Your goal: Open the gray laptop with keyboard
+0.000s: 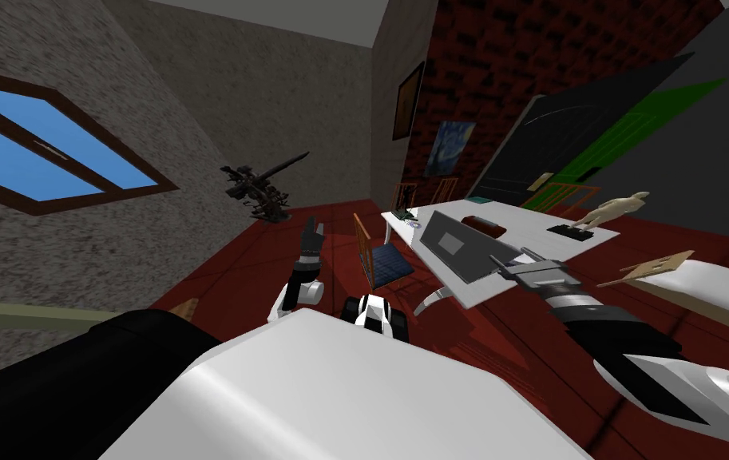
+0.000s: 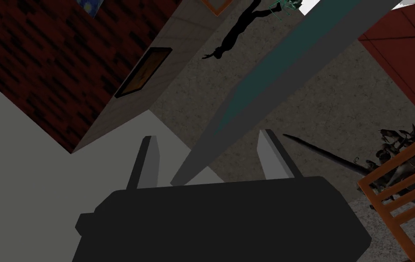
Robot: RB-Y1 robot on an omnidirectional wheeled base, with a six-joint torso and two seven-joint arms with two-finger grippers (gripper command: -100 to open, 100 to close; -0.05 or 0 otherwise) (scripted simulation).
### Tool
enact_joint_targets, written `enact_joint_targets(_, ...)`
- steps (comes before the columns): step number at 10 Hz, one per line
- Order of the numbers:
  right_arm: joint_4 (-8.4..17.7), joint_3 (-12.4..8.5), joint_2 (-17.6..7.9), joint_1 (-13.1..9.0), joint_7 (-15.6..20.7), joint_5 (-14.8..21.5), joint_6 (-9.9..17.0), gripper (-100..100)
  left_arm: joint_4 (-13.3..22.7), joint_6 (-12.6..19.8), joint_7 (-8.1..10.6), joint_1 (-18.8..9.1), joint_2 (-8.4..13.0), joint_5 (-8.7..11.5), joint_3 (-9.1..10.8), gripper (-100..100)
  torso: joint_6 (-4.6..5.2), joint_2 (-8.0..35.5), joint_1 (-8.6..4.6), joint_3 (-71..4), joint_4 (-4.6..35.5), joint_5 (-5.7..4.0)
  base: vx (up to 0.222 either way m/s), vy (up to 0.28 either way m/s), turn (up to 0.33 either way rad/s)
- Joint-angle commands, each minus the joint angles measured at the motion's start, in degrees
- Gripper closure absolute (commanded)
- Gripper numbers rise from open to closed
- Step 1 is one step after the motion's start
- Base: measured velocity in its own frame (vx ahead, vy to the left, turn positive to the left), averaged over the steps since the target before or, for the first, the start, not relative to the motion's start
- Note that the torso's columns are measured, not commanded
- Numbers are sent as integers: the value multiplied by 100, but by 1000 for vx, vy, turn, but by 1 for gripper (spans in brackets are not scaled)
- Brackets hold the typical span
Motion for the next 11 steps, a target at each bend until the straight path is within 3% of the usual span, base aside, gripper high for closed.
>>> enact_joint_targets(1,348,95,-317,-16,-381,-176,345,100,0,0,0,1,0,0,1,0,16,-17,-7,-10,0,-1,-180,-77,484)
enact_joint_targets(2,348,95,-317,-16,-438,-176,372,100,0,0,0,-1,0,0,0,0,14,-33,-16,-19,-12,-12,-146,-67,237)
enact_joint_targets(3,598,117,-517,-31,-611,-308,536,100,0,0,0,2,1,0,1,0,39,-47,-9,-27,-13,-8,-160,-76,369)
enact_joint_targets(4,598,117,-517,-31,-706,-308,581,100,0,0,0,0,1,0,1,0,29,-45,-21,-28,-14,-10,-143,-60,244)
enact_joint_targets(5,830,139,-717,-45,-901,-440,774,100,0,0,0,2,0,0,1,0,52,-47,-27,-26,-16,-16,-147,-33,356)
enact_joint_targets(6,847,139,-717,-45,-974,-440,790,100,0,0,0,1,0,0,1,0,37,-46,-33,-28,-15,-14,-130,-41,234)
enact_joint_targets(7,1096,162,-917,-59,-1183,-573,973,100,0,0,0,2,1,0,1,0,47,-51,-35,-29,-16,-16,-154,-74,355)
enact_joint_targets(8,1096,162,-917,-59,-1242,-573,1000,100,0,0,0,1,1,0,1,0,37,-43,-47,-28,-16,-16,-134,-60,264)
enact_joint_targets(9,1303,184,-1116,-73,-1488,-705,1209,100,0,0,0,3,1,0,2,0,50,-47,-35,-26,-15,-16,-167,-50,392)
enact_joint_targets(10,1345,184,-1116,-73,-1510,-705,1209,100,0,0,0,1,1,0,1,0,29,-47,-33,-26,-21,-23,-155,-26,251)
enact_joint_targets(11,1583,206,-1316,-87,-1729,-837,1400,100,0,0,0,3,1,0,2,0,49,-47,-21,-27,-19,-17,-197,3,335)
